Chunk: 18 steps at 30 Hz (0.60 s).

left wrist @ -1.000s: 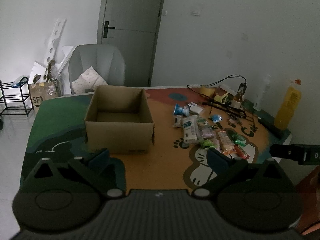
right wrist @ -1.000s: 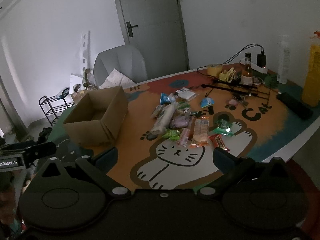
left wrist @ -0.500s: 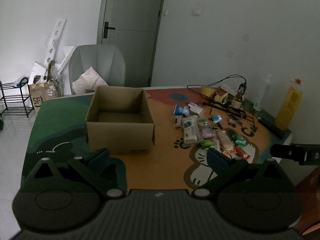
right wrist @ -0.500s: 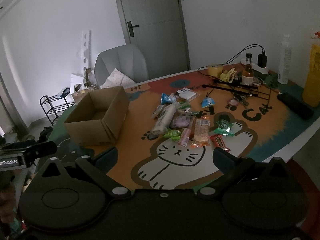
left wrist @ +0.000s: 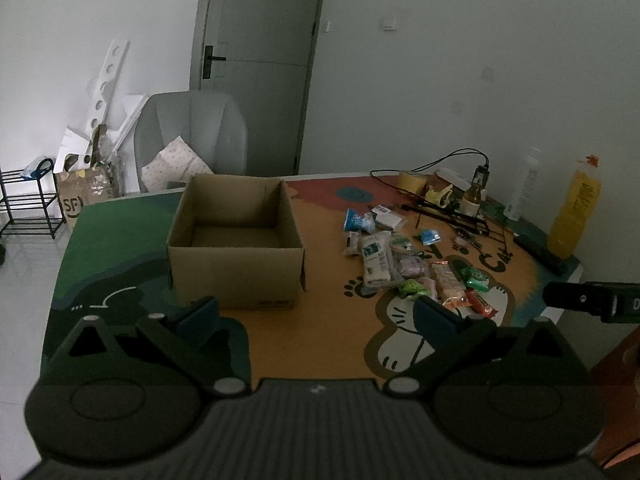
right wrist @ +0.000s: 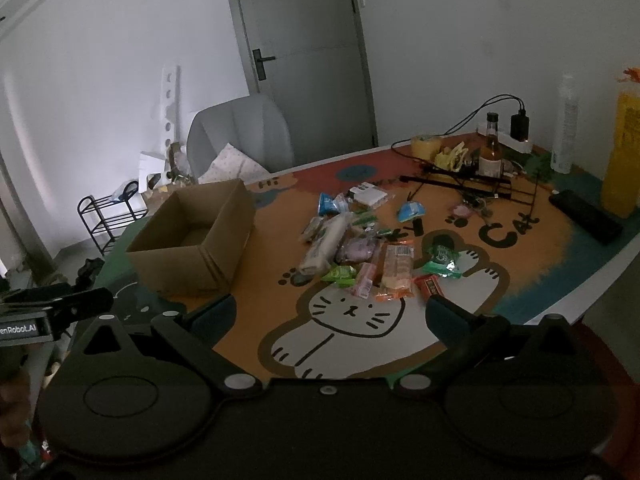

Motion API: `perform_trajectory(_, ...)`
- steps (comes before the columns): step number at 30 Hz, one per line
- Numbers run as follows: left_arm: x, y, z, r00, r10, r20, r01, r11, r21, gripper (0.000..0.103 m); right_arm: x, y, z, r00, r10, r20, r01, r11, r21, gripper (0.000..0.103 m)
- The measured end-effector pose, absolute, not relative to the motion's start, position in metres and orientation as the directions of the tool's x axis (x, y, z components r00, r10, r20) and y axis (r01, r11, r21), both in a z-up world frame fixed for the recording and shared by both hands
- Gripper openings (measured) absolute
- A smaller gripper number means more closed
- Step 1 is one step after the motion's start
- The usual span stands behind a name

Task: Organize snacks

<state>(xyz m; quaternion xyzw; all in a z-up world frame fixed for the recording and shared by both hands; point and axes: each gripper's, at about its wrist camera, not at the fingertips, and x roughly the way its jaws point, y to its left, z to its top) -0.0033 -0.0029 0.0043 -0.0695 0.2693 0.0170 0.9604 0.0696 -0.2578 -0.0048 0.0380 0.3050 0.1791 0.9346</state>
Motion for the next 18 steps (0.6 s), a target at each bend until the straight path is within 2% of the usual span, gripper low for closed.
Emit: perform_trajectory(18,-0.0079,-0.006,0.0058,0.861,-0.019,-0.508,-0.048,0.992,-0.119,0.103,0.069,-0.2575,-0.0042,0.752,0.359,-0.553,-0.313,0.933,0.179,0.103)
